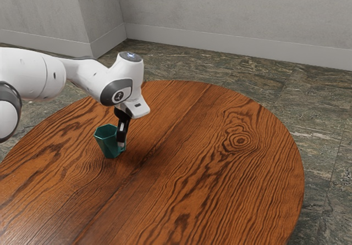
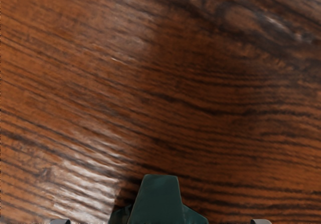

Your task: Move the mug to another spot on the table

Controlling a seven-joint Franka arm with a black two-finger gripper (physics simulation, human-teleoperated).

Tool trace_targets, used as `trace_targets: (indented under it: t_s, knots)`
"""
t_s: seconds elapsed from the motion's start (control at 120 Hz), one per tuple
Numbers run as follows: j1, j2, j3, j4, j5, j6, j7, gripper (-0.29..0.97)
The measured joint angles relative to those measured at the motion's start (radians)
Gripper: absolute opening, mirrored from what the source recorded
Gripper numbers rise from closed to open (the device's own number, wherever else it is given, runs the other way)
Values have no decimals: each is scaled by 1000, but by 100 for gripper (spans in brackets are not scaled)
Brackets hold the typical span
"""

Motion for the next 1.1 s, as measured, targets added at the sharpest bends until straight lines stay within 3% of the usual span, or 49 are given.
trace_targets:
  t_s: [0.408,0.792,1.1]
  knots:
    - [5,-1,3,0,0,2,3,33]
    - [7,1,3,0,-1,6,-5,9]
    - [7,-7,3,5,3,-5,-27,2]
